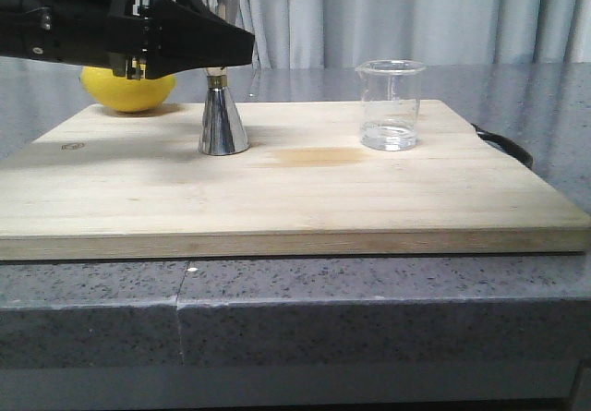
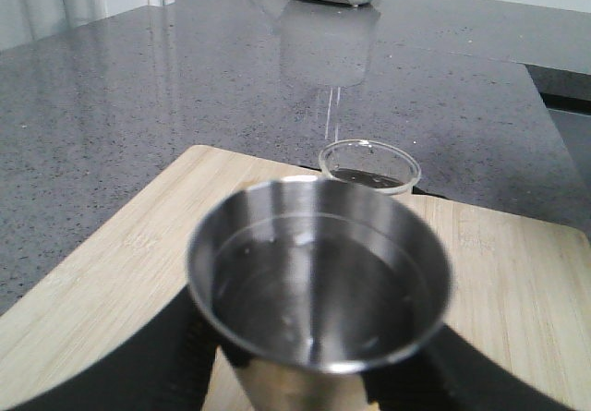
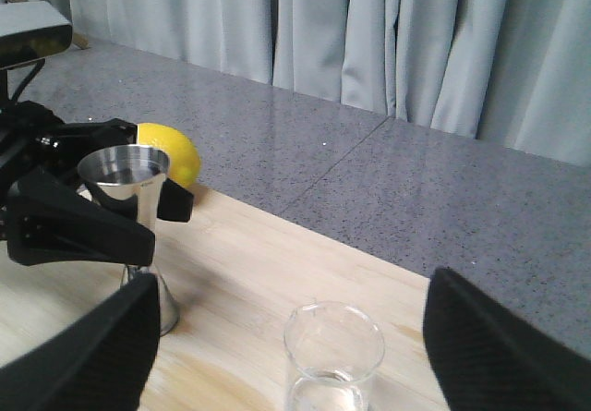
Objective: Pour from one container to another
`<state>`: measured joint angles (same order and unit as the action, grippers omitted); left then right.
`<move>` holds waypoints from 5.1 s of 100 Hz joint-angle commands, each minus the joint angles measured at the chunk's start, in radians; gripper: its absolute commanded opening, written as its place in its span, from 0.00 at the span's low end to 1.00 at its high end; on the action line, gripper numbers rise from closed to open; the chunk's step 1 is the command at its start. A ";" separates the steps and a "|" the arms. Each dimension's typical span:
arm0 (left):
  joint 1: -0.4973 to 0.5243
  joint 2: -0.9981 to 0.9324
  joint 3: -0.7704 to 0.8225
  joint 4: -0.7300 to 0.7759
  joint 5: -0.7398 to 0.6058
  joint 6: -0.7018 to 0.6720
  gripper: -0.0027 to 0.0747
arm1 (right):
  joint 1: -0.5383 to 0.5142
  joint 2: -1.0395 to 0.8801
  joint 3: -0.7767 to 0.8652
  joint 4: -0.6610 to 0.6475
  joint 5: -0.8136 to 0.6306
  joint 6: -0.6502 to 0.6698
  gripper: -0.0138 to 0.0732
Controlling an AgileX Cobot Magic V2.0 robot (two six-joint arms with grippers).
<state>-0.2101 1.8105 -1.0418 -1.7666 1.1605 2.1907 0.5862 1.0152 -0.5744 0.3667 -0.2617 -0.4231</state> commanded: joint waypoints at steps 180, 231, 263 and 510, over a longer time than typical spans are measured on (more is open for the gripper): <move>0.051 -1.230 0.237 1.758 -0.406 -2.246 0.75 | -0.589 -0.520 -0.257 -0.247 1.061 0.277 0.77; 0.051 -1.251 0.261 1.752 -0.436 -2.246 0.22 | -0.589 -0.594 -0.204 -0.245 1.038 0.277 0.13; 0.051 -1.251 0.261 1.752 -0.441 -2.246 0.01 | -0.589 -0.594 -0.204 -0.243 1.036 0.277 0.07; 0.099 -1.840 1.081 1.775 -1.148 -2.248 0.01 | -0.601 -0.716 -0.021 -0.183 0.813 0.277 0.07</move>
<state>-0.1119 -0.0046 0.0038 0.0169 0.0889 -0.0453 -0.0073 0.3415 -0.6565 0.1360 0.7508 -0.1478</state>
